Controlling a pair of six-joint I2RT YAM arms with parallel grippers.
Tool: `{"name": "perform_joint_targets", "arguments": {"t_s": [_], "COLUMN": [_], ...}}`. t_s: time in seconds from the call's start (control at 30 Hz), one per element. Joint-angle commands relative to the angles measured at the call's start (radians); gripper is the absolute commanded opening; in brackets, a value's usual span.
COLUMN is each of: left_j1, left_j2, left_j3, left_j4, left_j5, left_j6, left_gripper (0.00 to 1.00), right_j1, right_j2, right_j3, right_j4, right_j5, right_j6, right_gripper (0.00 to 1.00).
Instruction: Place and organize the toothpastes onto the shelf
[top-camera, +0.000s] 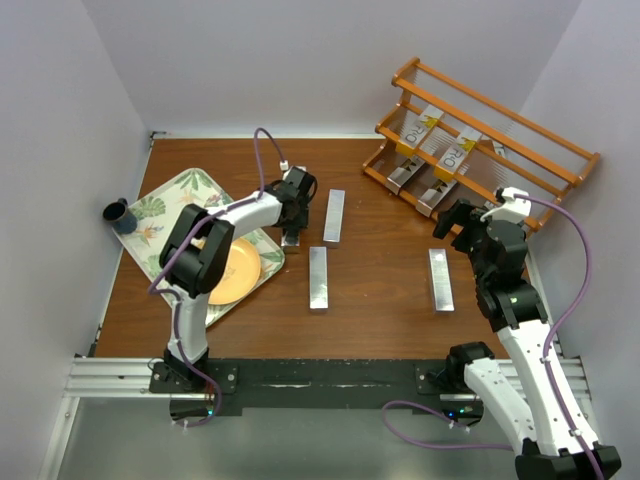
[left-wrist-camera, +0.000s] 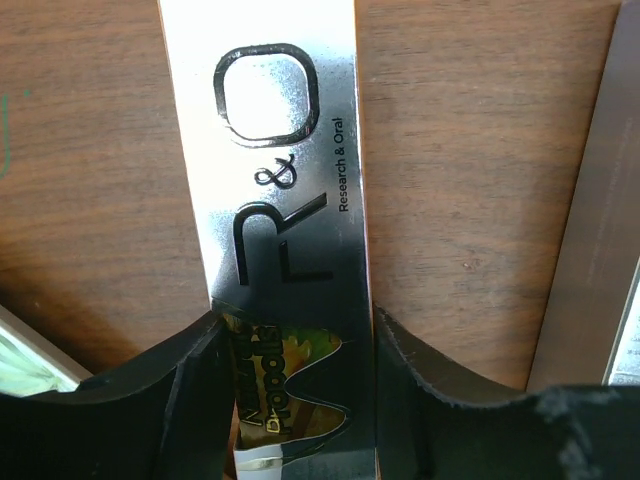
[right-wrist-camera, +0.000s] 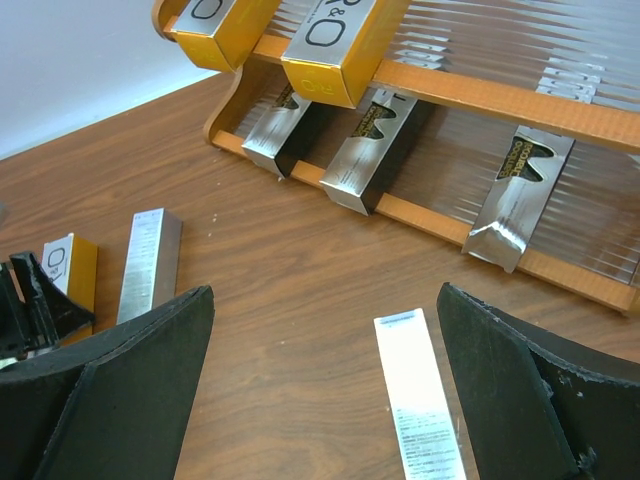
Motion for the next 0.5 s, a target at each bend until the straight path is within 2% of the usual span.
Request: {"name": "perform_joint_targets", "arguments": {"t_s": [0.0,0.23,0.43,0.47], "left_j1": [0.008,0.01,0.007,0.005], "left_j2": [0.016,-0.002,-0.117,-0.134], "left_j3": [0.036,0.151,0.15,0.139], "left_j4": [-0.025,-0.122,-0.13,-0.136], "left_j5": [0.045,0.077,0.192,0.21], "left_j6": [0.005,0.162,0.418,0.449], "left_gripper": [0.4,0.32,0.3,0.3], "right_j1": [0.003,0.001,0.003,0.003], "right_j2": [-0.011,-0.008,0.004,0.006], "right_j3": [0.001,-0.001,0.001,0.001], "right_j4": [0.038,0.043,0.067,0.078], "right_j5": [0.012,-0.016,-0.192,-0.266], "right_j6": [-0.018,-0.026,-0.08,-0.095], "right_gripper": [0.98,0.98,0.98,0.98]}}
